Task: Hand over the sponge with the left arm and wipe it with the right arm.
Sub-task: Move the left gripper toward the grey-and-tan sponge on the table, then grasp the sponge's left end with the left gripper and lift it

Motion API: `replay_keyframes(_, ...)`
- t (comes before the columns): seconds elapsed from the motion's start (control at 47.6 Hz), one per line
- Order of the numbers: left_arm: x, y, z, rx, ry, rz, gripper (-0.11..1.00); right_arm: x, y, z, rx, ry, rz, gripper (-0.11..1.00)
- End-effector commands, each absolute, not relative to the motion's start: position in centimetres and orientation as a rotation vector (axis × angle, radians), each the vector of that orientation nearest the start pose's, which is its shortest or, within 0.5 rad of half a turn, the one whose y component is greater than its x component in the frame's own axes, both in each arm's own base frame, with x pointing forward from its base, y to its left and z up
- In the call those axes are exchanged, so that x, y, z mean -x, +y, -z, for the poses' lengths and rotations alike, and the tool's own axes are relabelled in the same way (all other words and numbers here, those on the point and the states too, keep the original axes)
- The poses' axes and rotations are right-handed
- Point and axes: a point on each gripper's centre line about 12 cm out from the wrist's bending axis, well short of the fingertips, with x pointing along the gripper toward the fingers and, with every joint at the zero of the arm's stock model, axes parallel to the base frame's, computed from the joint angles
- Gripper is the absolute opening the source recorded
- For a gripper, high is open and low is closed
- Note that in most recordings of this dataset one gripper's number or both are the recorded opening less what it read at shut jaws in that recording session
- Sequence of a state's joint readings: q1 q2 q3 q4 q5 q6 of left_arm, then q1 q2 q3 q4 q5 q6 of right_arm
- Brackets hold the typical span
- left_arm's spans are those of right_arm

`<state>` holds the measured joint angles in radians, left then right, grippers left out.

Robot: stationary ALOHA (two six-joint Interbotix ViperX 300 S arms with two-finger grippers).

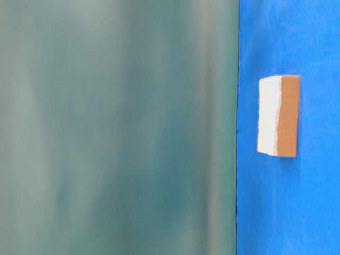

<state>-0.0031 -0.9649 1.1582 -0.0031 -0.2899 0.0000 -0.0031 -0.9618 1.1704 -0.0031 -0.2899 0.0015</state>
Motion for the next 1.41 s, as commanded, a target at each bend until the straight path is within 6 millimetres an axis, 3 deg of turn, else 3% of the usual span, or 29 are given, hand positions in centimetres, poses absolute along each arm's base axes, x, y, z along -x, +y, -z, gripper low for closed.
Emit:
replay_keyframes(0.0, -20.2, 0.1, -29.8, 0.016, -0.089, -0.010, 0.00, -20.2, 0.0, -30.2, 0.011, -0.098, 0.002, 0.01)
replay_keyframes(0.273, -21.2, 0.8, -30.0, 0.007, -0.077, -0.039, 0.00, -20.6, -0.1, -29.9, 0.014, -0.066, 0.003, 0.01)
replay_keyframes(0.609, -26.0, 4.6, -27.1, 0.002, 0.096, -0.181, 0.02, -20.6, -0.1, -29.9, 0.014, -0.055, 0.003, 0.01)
replay_keyframes(0.672, -27.1, 5.4, -26.4, 0.002, 0.131, -0.200, 0.13, -20.7, -0.1, -29.9, 0.015, -0.054, 0.003, 0.01)
replay_keyframes(0.882, -32.2, 7.4, -23.5, -0.134, 0.310, -0.202, 0.73, -20.7, -0.1, -29.7, 0.014, -0.043, 0.003, 0.01)
replay_keyframes(0.966, -34.2, 8.4, -22.1, -0.174, 0.390, -0.201, 0.90, -20.7, -0.1, -29.7, 0.011, -0.040, 0.003, 0.01)
replay_keyframes(1.113, -36.6, 10.4, -20.3, -0.192, 0.494, -0.211, 0.94, -20.7, -0.1, -29.7, 0.009, -0.040, 0.003, 0.01)
replay_keyframes(1.386, -39.0, 12.0, -16.4, -0.198, 0.595, -0.210, 0.94, -20.7, -0.1, -29.3, 0.011, -0.023, 0.003, 0.01)
